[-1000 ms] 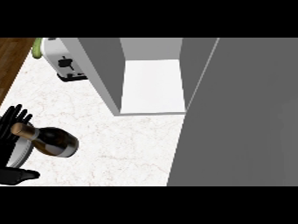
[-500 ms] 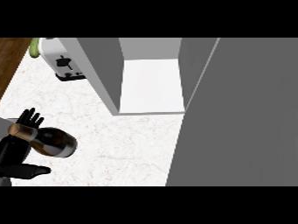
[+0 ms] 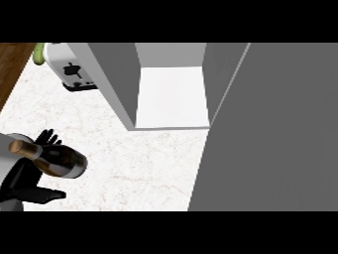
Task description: Pick up the wine, place it into the cabinet and close the cabinet
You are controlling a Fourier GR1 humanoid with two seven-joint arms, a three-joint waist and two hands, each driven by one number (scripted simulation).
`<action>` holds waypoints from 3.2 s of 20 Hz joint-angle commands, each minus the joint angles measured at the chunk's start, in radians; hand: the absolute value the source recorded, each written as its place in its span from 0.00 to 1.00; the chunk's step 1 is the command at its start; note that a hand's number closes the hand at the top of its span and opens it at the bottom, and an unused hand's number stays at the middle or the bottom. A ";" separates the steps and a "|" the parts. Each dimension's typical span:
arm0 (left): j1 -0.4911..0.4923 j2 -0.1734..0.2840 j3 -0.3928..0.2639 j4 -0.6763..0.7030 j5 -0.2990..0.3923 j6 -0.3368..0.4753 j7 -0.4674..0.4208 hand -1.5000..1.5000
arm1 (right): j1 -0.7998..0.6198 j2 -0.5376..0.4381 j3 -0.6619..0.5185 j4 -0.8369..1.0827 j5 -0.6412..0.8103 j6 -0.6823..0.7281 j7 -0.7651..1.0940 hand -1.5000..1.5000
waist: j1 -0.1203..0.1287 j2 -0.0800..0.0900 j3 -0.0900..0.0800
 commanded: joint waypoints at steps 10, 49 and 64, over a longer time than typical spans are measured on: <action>-0.065 -0.022 -0.023 0.134 0.001 -0.045 -0.155 0.00 | 0.003 -0.069 -0.020 -0.185 0.085 -0.021 0.090 0.00 | 0.001 -0.001 -0.002; 0.168 -0.324 -0.342 -0.583 0.081 0.222 0.126 1.00 | 0.139 -0.157 0.114 -0.188 0.123 -0.118 -0.049 0.00 | 0.015 -0.007 0.001; 0.055 -0.325 -0.591 -0.706 0.129 0.662 0.229 1.00 | 0.160 -0.209 0.061 -0.192 0.046 -0.113 -0.090 0.00 | 0.003 -0.001 0.000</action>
